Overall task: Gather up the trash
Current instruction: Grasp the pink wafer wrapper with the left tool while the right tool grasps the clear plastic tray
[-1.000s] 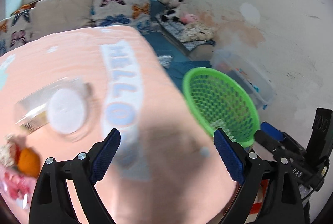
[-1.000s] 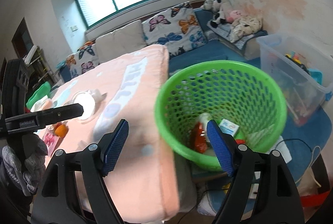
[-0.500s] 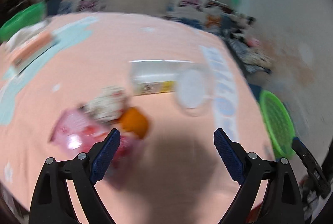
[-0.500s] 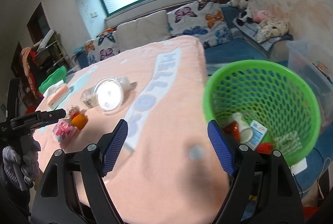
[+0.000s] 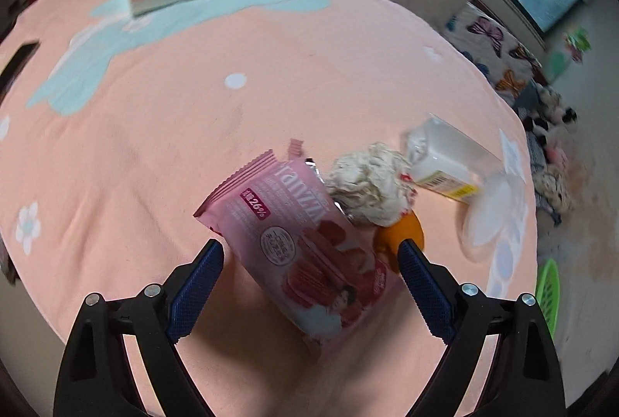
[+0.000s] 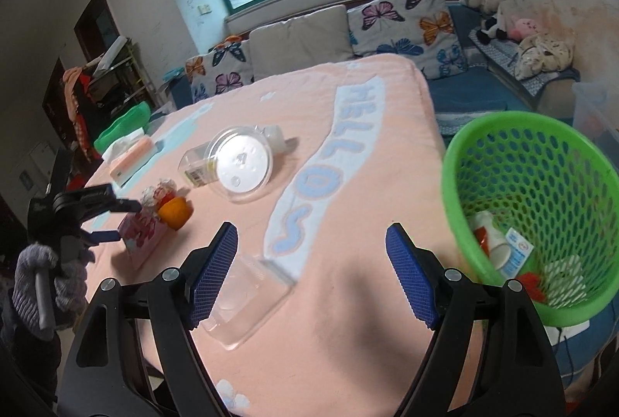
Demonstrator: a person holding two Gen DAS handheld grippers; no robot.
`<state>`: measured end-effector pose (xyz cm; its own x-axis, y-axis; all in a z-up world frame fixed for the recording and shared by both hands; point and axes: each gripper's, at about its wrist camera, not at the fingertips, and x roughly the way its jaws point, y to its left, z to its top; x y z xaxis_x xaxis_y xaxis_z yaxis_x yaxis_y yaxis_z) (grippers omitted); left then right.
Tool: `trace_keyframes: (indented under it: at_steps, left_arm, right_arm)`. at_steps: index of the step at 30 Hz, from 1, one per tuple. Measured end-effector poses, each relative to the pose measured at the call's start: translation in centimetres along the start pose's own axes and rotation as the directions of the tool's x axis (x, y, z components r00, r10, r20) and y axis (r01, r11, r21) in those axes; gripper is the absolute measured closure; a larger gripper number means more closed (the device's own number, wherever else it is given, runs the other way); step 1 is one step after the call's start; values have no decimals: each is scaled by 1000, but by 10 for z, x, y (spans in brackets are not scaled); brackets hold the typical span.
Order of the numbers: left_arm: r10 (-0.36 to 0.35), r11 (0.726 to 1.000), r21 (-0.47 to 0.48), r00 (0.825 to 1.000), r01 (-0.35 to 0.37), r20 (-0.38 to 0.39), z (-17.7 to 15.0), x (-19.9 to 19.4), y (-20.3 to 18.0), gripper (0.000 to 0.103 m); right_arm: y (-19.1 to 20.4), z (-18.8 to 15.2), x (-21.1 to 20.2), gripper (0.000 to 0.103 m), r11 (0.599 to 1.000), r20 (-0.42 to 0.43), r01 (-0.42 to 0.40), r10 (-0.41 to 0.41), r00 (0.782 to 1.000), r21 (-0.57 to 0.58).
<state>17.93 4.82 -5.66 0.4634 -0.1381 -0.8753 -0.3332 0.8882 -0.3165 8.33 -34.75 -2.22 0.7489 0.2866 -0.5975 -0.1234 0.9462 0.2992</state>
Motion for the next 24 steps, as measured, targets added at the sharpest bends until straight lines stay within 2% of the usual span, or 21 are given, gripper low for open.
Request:
trace_keyframes:
  at_steps: [11,20,24]
  left_arm:
    - [49,995,-88,998,-52,-38,6,19,5,15]
    - [104,993,-47,994,-105,-36,9,22,-2,15]
    - [92,995,-30,995,-93,-34,7,19,1,25]
  right_arm:
    - [10,-12,16,24,999,-60,-37,36,998,-15]
    - [23,-24,20,24,998,-105,-55,55,993,-1]
    - [31,-31,24,24,998,-134,-61,61,989,8]
